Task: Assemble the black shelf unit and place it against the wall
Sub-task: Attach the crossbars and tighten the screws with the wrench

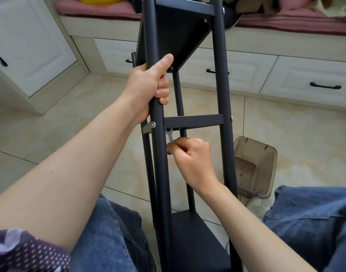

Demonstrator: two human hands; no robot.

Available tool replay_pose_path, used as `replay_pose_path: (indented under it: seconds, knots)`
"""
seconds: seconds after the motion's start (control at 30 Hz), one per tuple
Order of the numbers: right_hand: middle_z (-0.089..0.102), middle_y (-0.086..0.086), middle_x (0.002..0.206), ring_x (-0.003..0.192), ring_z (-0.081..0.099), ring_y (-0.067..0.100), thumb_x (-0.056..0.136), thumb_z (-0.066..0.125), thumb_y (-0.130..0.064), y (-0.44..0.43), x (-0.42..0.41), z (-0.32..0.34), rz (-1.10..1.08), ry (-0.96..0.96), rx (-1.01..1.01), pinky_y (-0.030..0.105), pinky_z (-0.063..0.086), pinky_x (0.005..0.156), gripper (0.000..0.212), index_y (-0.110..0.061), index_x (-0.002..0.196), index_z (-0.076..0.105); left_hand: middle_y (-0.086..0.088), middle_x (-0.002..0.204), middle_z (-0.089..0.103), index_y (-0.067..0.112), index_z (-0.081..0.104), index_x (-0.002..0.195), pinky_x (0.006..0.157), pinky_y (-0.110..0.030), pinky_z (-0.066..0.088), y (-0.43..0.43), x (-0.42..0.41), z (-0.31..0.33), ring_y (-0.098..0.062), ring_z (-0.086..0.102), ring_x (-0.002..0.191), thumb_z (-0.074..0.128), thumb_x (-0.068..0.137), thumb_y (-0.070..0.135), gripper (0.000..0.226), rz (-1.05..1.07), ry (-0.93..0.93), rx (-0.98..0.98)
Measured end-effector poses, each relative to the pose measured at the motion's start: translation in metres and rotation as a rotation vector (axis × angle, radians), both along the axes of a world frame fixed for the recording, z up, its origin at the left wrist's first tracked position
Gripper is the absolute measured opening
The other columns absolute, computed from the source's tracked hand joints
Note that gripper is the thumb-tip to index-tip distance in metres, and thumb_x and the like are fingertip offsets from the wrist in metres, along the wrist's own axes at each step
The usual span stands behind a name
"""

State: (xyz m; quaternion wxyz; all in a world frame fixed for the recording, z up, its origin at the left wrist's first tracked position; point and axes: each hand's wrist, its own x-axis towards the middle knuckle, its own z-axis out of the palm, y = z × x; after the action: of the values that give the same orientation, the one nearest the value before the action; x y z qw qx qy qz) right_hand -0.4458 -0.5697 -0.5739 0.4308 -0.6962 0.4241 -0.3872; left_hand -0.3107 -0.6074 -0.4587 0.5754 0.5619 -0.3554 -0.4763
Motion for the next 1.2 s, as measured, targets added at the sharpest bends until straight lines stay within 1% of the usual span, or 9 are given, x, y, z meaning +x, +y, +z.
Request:
replay_pose_path:
  seconds: [0.17,0.33,0.5,0.6,0.67,0.77,0.9,1.03,1.2]
  knots:
    - [0.061,0.012,0.061,0.064,0.055,0.027,0.09,0.059,-0.013,-0.002,0.0,0.012,0.028,0.018,-0.024,0.04,0.045,0.06,0.028,-0.001,0.065,0.066,0.008,0.051,0.029,0.019,0.04,0.072,0.039,-0.019,0.031,0.001,0.0,0.0,-0.007,0.029,0.039,0.062,0.099,0.038,0.04,-0.003,0.002,-0.003]
    - [0.058,0.003,0.055,0.058,0.05,0.016,0.09,0.062,-0.008,-0.007,-0.004,0.021,0.054,-0.016,-0.01,0.017,0.035,0.053,0.026,-0.003,0.066,0.069,0.008,0.05,0.03,0.019,0.041,0.072,0.039,-0.019,0.031,0.002,0.001,0.0,-0.006,0.03,0.038,0.062,0.099,0.038,0.039,-0.002,0.011,-0.004]
    - [0.055,0.016,0.057,0.057,0.043,0.023,0.092,0.062,-0.013,-0.007,-0.003,0.02,0.085,0.007,-0.005,0.031,0.035,0.056,0.027,0.001,0.071,0.07,0.008,0.051,0.03,0.019,0.04,0.072,0.039,-0.019,0.032,0.002,0.001,0.0,-0.006,0.03,0.039,0.062,0.099,0.038,0.039,0.007,0.008,-0.002]
    - [0.052,0.016,0.056,0.057,0.046,0.025,0.093,0.061,-0.014,-0.008,-0.002,0.019,0.096,0.029,-0.02,0.033,0.037,0.057,0.031,0.0,0.067,0.067,0.008,0.05,0.03,0.019,0.041,0.072,0.039,-0.019,0.032,0.002,0.001,0.0,-0.006,0.03,0.038,0.062,0.099,0.037,0.039,0.006,0.01,-0.003]
    - [0.055,0.015,0.055,0.058,0.049,0.03,0.094,0.061,-0.013,-0.009,-0.001,0.018,0.091,0.044,-0.051,0.036,0.041,0.058,0.032,-0.001,0.064,0.066,0.008,0.05,0.03,0.019,0.041,0.072,0.039,-0.018,0.032,0.002,0.002,0.0,-0.006,0.03,0.038,0.061,0.099,0.037,0.039,0.006,0.013,-0.004]
    - [0.061,0.013,0.058,0.055,0.052,0.028,0.095,0.06,-0.012,-0.01,0.003,0.012,0.089,0.064,-0.097,0.037,0.043,0.059,0.031,-0.001,0.068,0.069,0.008,0.05,0.03,0.019,0.041,0.072,0.039,-0.018,0.032,0.003,0.002,0.0,-0.006,0.03,0.038,0.061,0.1,0.037,0.039,0.003,0.013,-0.006]
    - [0.062,-0.001,0.058,0.052,0.053,0.013,0.094,0.062,-0.009,-0.014,0.016,0.001,0.07,0.003,-0.161,0.019,0.043,0.057,0.028,0.001,0.069,0.07,0.009,0.05,0.03,0.019,0.041,0.072,0.039,-0.018,0.032,0.002,0.003,0.0,-0.005,0.03,0.038,0.061,0.099,0.038,0.038,0.001,0.013,-0.001]
    - [0.058,-0.009,0.061,0.057,0.053,-0.003,0.093,0.063,-0.005,-0.017,0.026,-0.008,0.016,-0.088,-0.219,0.005,0.038,0.064,0.021,0.001,0.075,0.072,0.009,0.049,0.03,0.02,0.041,0.073,0.039,-0.018,0.031,0.001,0.003,-0.001,-0.006,0.029,0.038,0.061,0.1,0.038,0.038,0.004,0.004,-0.002]
    - [0.05,-0.016,0.058,0.055,0.051,-0.004,0.094,0.062,-0.003,-0.015,0.031,-0.01,-0.001,-0.123,-0.215,0.003,0.034,0.061,0.02,0.002,0.077,0.072,0.009,0.05,0.029,0.019,0.041,0.073,0.039,-0.018,0.031,0.0,0.003,-0.002,-0.006,0.029,0.039,0.061,0.1,0.038,0.038,0.005,-0.002,0.002]
